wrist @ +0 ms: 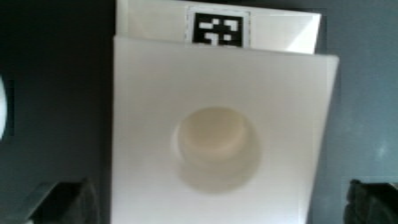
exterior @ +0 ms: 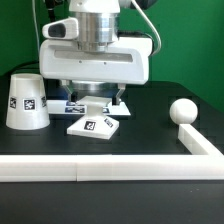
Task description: Assemble lamp
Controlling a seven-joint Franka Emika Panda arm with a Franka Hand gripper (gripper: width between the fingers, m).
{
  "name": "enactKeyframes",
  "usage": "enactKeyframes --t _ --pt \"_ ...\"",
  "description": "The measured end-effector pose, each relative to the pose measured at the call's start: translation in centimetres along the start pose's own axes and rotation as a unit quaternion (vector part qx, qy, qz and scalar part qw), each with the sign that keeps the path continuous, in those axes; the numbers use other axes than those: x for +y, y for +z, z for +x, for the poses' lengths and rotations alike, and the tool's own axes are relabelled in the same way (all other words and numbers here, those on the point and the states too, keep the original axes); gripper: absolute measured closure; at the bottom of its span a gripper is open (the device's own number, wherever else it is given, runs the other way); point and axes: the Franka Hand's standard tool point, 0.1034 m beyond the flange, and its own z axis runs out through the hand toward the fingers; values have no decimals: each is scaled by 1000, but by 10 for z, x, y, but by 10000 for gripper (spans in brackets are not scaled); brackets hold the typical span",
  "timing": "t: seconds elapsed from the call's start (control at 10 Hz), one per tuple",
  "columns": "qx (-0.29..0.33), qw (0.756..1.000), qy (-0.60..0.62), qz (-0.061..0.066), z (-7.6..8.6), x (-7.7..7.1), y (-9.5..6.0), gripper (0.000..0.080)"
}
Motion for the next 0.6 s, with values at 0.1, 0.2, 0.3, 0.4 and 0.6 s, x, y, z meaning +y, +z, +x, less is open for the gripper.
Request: enactKeyframes --t 0.1,0.2,0.3,0.4,0.6 --pt "-1 1000 0 0 -1 0 1 100" --pt "-3 1000 0 -1 -2 0 2 100" --pt "-4 1000 0 -1 -3 0 3 100" --pt "-5 1000 0 -1 -4 0 3 100" --pt "-5 1000 -5 -1 -6 -4 3 265"
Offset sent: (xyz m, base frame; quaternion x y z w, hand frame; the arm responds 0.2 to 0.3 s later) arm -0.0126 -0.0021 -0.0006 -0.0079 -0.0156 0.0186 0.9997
